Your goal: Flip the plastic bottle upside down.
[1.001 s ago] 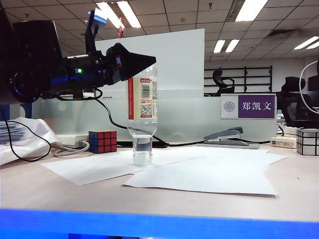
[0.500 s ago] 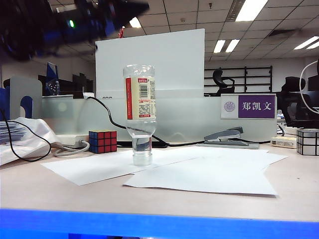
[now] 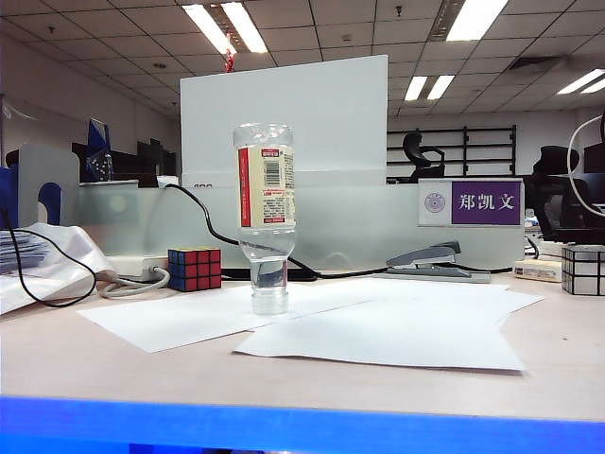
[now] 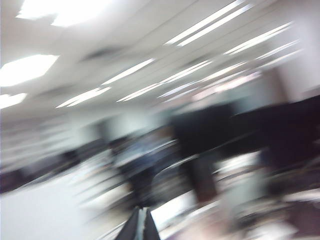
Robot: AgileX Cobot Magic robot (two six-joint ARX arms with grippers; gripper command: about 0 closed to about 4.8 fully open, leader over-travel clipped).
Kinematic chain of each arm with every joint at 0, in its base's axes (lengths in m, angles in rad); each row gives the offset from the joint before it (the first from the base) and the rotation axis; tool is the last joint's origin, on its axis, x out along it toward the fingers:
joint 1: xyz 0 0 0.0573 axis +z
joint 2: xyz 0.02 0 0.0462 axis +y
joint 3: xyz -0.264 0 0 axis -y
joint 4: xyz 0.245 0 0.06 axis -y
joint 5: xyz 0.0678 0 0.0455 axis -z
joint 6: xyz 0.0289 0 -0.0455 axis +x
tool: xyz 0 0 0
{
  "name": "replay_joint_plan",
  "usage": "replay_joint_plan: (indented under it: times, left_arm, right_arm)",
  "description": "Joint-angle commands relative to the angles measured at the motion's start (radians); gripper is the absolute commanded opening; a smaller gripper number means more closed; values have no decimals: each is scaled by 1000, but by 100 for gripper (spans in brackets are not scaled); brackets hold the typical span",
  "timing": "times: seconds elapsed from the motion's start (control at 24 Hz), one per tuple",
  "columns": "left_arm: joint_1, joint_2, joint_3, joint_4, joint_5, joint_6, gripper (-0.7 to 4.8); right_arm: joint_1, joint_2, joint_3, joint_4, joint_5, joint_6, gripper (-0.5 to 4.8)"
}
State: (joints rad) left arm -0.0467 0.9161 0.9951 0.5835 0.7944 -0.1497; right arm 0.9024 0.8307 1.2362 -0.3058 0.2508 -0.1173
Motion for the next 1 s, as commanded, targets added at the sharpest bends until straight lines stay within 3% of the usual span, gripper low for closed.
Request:
replay_joint_plan:
  times: [0.04, 0.13, 0.21, 0.38, 0.5, 0.63, 0.75, 1.0]
  left_arm:
    - [127, -232, 1, -544, -211, 296, -5]
    - [194, -341, 0, -734, -304, 409, -5]
    - [209, -392, 0, -814, -303, 412, -5]
    - [206, -434, -13, -891, -297, 411, -5]
    - [206, -452, -92, -926, -297, 328, -5]
    - [206, -504, -214, -880, -253, 248, -5]
    - [206, -606, -380, -789, -229, 151, -5]
    - [206, -860, -590, -761, -234, 10, -5]
  right_arm:
    - [-1, -89, -3, 34, 42, -113, -5]
    - [-7, -157, -42, 68, 49, -152, -5]
    - [-40, -232, -127, 143, 117, -175, -5]
    - [-104, -363, -345, 309, 113, -137, -5]
    - [-140, -447, -547, 465, 110, -107, -5]
    - [-165, -457, -636, 471, 103, -43, -5]
    - [-177, -433, -688, 437, -50, 6, -5]
    - [-178, -389, -799, 494, -117, 144, -5]
